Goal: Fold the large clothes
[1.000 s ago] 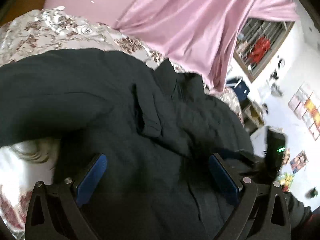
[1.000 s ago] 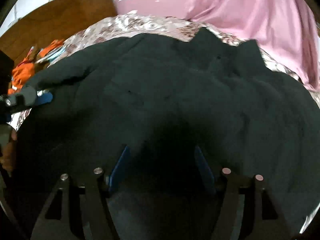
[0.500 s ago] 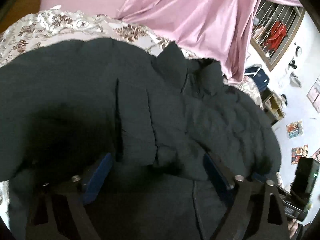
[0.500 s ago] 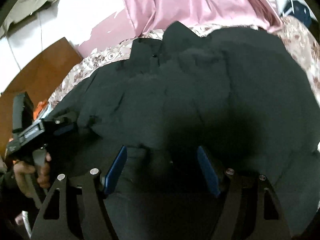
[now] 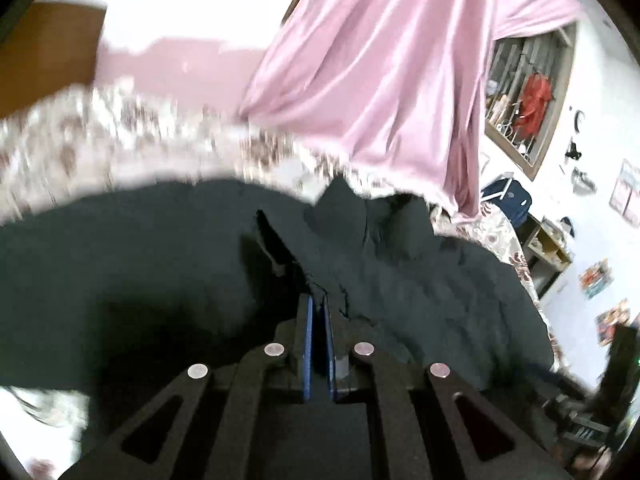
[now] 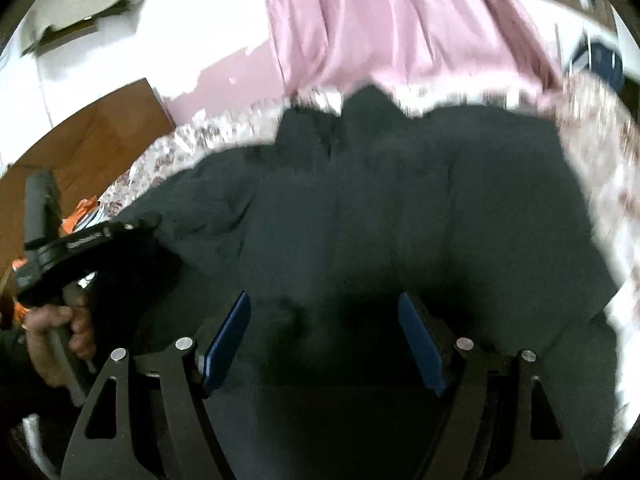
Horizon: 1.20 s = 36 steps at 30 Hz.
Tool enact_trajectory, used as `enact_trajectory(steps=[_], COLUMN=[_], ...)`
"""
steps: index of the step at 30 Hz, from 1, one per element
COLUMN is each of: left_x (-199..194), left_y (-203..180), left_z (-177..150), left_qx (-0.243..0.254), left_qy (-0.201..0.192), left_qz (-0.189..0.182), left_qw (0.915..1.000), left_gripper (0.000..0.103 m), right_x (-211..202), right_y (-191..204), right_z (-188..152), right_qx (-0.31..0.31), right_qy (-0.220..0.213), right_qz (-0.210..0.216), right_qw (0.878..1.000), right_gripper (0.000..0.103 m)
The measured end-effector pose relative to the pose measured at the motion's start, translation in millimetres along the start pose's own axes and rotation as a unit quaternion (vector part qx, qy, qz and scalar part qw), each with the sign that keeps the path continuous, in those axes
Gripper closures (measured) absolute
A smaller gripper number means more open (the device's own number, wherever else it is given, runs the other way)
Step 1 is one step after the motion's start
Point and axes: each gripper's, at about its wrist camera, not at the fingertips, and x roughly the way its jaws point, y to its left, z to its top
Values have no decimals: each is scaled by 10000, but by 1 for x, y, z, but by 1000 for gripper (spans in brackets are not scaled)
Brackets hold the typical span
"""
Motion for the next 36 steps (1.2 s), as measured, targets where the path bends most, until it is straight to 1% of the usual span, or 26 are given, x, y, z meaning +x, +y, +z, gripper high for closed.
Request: enact_trajectory(steps=[2, 5, 7, 9, 10, 11, 12, 14, 15, 16, 17, 18, 20, 24, 26, 27, 28, 29, 31, 32, 33, 34, 36], left_x=[-18, -31, -36, -37, -34, -31, -25, -13, -6, 2, 8, 11, 12, 4, 1, -4, -9, -16, -35, -45, -58, -68, -84], left_y=[2, 13, 23, 32, 37, 38, 43, 49, 52, 56, 60, 62, 69, 80, 81, 82, 82, 82, 83, 84, 86, 89, 100], left_z=[8, 16, 13, 5, 0, -5, -8, -12, -15, -19, -23, -27, -31, -38, -38, -38, -37, -37, -37, -36, -38, -39, -42], left_qx=[161, 297, 319, 353, 335, 297, 232, 163, 82, 5, -74, -156, -298, -689, -803, -866, -923, -992, -1171, -1284, -1427, -1545, -1769], left_qy=[-235, -362, -275, -151, -1, 91, 274, 538, 690, 881, 1034, 1067, 1064, 837, 763, 710, 684, 654, 499, 388, 273, 206, 267], left_qz=[180, 451, 612, 722, 738, 734, 725, 735, 705, 641, 646, 636, 514, 44, -10, 6, 17, -15, -160, -202, -100, -14, 74], left_qw=[9994, 9979, 9972, 9966, 9967, 9968, 9967, 9957, 9951, 9940, 9925, 9921, 9926, 9941, 9938, 9937, 9934, 9929, 9917, 9908, 9893, 9878, 9838], left_gripper=[98, 97, 97, 97, 97, 97, 97, 97, 97, 96, 96, 94, 93, 91, 88, 82, 71, 63, 19, 10, 0, 0, 0], right_x=[-12, -10, 4, 30, 45, 63, 76, 106, 122, 142, 151, 157, 158, 161, 160, 156, 154, 153, 151, 150, 150, 148, 146], right_y=[14, 35, 47, 60, 64, 67, 69, 69, 68, 63, 60, 56, 56, 67, 68, 70, 70, 70, 69, 69, 69, 69, 68], right_z=[13, 30, 41, 52, 55, 57, 56, 49, 42, 35, 30, 25, 18, 9, 8, 8, 8, 7, 8, 8, 8, 8, 9], right_qx=[-393, -846, -960, -973, -918, -859, -820, -781, -772, -744, -712, -683, -761, -1052, -1062, -1039, -1012, -990, -996, -1007, -1016, -1022, -1008], right_qy=[-335, -474, -375, -121, 22, 223, 385, 714, 942, 1294, 1440, 1446, 1343, 1188, 1135, 1115, 1090, 1059, 1004, 969, 932, 879, 794], right_qz=[-116, -342, -358, -353, -324, -324, -366, -518, -614, -724, -757, -706, -707, -912, -886, -858, -813, -765, -727, -712, -708, -695, -653], right_qw=[9986, 9947, 9940, 9946, 9952, 9955, 9952, 9930, 9907, 9861, 9841, 9846, 9855, 9831, 9839, 9846, 9855, 9865, 9873, 9876, 9879, 9884, 9896], right_gripper=[32, 29, 28, 28, 28, 28, 28, 28, 28, 28, 28, 27, 26, 25, 25, 24, 23, 22, 20, 20, 19, 19, 18])
